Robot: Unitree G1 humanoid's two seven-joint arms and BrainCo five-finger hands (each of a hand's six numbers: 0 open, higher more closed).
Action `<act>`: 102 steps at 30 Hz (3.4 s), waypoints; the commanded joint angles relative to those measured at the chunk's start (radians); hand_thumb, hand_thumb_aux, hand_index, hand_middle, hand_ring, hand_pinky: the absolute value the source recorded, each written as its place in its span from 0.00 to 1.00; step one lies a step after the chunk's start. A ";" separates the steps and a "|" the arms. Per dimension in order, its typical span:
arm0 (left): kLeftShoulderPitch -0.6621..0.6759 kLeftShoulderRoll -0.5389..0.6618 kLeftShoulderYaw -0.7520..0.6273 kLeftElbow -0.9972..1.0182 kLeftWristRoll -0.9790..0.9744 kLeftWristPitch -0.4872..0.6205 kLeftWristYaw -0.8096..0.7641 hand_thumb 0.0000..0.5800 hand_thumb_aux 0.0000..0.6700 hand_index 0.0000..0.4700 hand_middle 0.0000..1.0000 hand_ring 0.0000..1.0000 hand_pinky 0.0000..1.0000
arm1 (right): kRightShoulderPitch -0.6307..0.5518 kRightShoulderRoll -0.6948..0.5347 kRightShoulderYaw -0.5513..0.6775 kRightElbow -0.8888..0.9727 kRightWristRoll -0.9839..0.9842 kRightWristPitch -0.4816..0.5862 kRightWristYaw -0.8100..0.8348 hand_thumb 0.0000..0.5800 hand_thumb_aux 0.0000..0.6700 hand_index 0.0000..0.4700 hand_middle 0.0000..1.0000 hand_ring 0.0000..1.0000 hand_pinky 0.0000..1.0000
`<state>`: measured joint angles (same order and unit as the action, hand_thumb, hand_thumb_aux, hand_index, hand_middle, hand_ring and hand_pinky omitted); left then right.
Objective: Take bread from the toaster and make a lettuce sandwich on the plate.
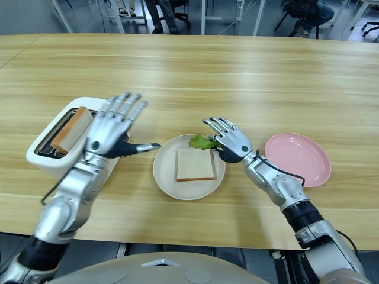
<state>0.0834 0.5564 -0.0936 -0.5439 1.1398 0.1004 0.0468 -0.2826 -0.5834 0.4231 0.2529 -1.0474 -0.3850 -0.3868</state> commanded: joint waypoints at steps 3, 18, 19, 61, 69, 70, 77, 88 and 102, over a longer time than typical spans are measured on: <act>0.134 0.042 0.348 -0.178 -0.063 0.067 -0.128 0.00 0.00 0.00 0.00 0.00 0.00 | -0.041 0.055 0.098 0.102 -0.100 0.030 -0.075 1.00 1.00 0.98 0.00 0.00 0.00; 0.237 0.002 0.456 -0.049 -0.167 0.151 -0.407 0.00 0.00 0.00 0.00 0.00 0.00 | 0.019 0.077 0.183 0.066 -0.077 0.054 0.000 0.00 0.00 0.00 0.00 0.00 0.00; 0.232 -0.009 0.440 -0.050 -0.193 0.150 -0.423 0.00 0.00 0.00 0.00 0.00 0.00 | 0.027 0.073 0.178 0.051 -0.067 0.052 0.010 0.00 0.00 0.00 0.00 0.00 0.00; -0.059 -0.039 0.543 -0.055 -0.513 0.055 -0.133 1.00 1.00 0.98 1.00 1.00 1.00 | 0.285 0.053 -0.165 -0.401 0.180 -0.044 -0.001 0.00 0.00 0.00 0.00 0.00 0.00; -0.180 -0.012 0.509 -0.150 -0.671 -0.024 -0.182 1.00 1.00 0.98 1.00 1.00 1.00 | 0.342 0.030 -0.267 -0.414 0.169 -0.123 -0.122 0.00 0.00 0.00 0.00 0.00 0.00; -0.202 -0.008 0.468 -0.156 -0.705 -0.023 -0.218 1.00 1.00 0.98 1.00 1.00 1.00 | 0.355 0.025 -0.276 -0.425 0.160 -0.141 -0.142 0.00 0.00 0.00 0.00 0.00 0.00; -0.336 -0.063 0.194 -0.105 -0.929 0.038 -0.413 1.00 1.00 0.98 1.00 1.00 1.00 | 0.410 -0.003 -0.285 -0.510 0.080 -0.252 -0.226 0.00 0.00 0.00 0.00 0.00 0.00; -0.457 -0.126 -0.116 0.376 -1.042 -0.118 -0.646 1.00 1.00 0.98 1.00 1.00 1.00 | 0.468 -0.011 -0.257 -0.570 -0.010 -0.347 -0.228 0.00 0.00 0.00 0.00 0.00 0.00; -0.572 -0.255 -0.229 0.916 -1.034 -0.249 -0.745 1.00 1.00 0.98 1.00 1.00 1.00 | 0.438 -0.010 -0.130 -0.399 -0.016 -0.298 -0.004 0.00 0.00 0.00 0.00 0.00 0.00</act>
<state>-0.4680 0.3007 -0.3128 0.3015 0.0983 -0.1327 -0.6939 0.1572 -0.5890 0.2722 -0.1737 -1.0661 -0.7015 -0.4420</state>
